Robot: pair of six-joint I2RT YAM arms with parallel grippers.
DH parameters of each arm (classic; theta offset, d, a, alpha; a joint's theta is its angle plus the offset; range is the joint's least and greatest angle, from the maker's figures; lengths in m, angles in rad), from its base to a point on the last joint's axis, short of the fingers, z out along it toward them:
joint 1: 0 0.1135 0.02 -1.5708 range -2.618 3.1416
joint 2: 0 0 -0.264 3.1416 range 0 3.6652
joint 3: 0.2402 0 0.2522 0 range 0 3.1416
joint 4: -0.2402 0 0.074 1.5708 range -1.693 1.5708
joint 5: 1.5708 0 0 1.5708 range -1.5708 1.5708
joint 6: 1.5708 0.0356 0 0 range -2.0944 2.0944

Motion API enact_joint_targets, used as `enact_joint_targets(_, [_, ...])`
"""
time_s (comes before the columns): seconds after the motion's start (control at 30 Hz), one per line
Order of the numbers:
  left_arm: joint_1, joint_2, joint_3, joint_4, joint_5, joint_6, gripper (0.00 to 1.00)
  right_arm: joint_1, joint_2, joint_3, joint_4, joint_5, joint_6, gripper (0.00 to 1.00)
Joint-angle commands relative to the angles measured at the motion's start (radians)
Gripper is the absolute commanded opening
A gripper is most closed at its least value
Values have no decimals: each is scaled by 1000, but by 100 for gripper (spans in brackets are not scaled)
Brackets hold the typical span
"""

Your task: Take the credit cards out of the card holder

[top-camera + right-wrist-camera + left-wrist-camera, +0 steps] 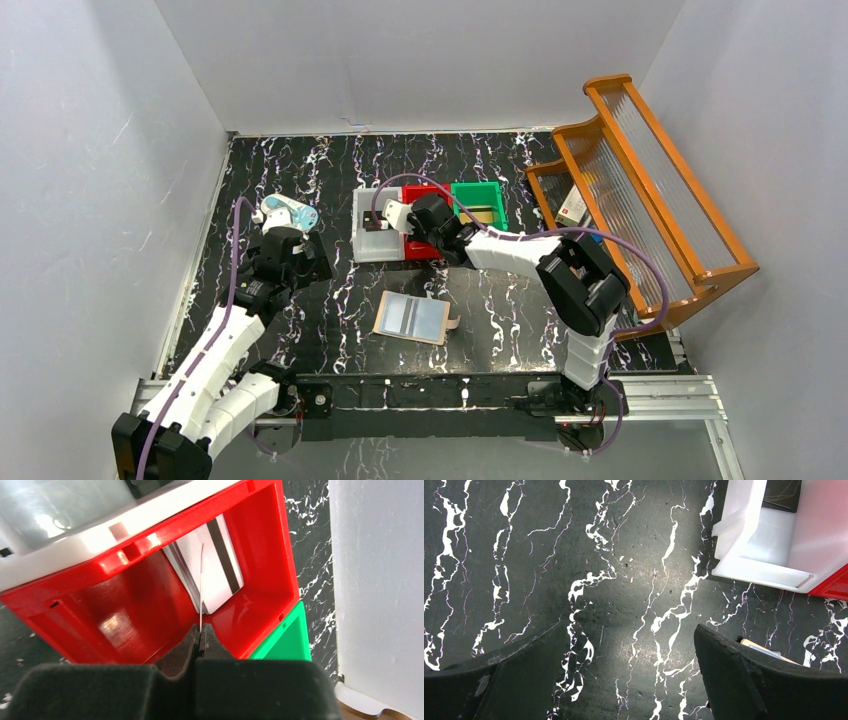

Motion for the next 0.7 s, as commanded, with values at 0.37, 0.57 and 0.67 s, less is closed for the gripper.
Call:
enact_joint_targets(0.37, [5, -23, -16, 15, -4, 2, 98, -54, 88, 106, 160, -30, -181, 3])
enact_joint_targets(0.57, [5, -22, -17, 14, 3, 2, 98, -63, 136, 136, 168, -28, -202, 3])
enact_joint_targets(0.67, [5, -12, -15, 12, 9, 4, 98, -66, 141, 136, 176, -26, -213, 5])
